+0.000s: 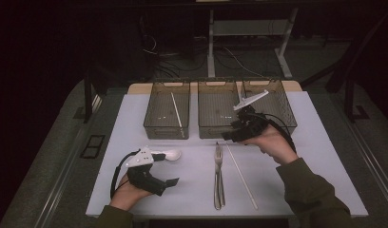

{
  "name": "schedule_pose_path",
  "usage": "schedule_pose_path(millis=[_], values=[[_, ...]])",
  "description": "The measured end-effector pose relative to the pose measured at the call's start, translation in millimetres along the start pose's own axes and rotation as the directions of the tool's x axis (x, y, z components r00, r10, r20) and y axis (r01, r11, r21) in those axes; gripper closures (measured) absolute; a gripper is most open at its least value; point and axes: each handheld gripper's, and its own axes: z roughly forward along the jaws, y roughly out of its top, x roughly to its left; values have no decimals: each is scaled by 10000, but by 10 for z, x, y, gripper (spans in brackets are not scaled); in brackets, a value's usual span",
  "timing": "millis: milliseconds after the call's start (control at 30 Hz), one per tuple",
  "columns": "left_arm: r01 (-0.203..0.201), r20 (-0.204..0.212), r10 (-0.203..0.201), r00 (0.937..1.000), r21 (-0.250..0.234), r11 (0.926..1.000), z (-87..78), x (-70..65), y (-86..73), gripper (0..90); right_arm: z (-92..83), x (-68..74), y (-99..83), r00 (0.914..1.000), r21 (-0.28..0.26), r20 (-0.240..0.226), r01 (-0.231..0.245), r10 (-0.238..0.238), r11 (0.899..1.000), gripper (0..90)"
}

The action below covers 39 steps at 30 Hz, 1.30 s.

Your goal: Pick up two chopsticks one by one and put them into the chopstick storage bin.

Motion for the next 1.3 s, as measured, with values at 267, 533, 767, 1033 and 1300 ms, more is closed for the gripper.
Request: schedule_pose_path(millis=[267, 533, 767, 1033, 1300], values=[[12, -2, -12, 10000, -3, 10000, 3, -2, 0, 0, -35, -8, -268, 9993, 209, 190, -322, 318, 9993, 413], [22, 19, -22, 10000, 33, 10000, 8, -3, -3, 0, -36, 4, -499, 9979, 617, 425, -520, 495, 9967, 479], [30, 23, -30, 10000, 60, 10000, 12, -7, -5, 0, 13, 37, -692, 9967, 1274, 521, -682, 620, 9895, 529], [-23, 36, 23, 10000, 68, 10000, 11, -13, -3, 0, 35, 74, -882, 9957, 1893, 402, -902, 840, 9778, 584], [-41, 26, 41, 10000, 81, 10000, 8, -15, -2, 0, 132, 98, -955, 9961, 2346, 291, -882, 837, 9681, 627]])
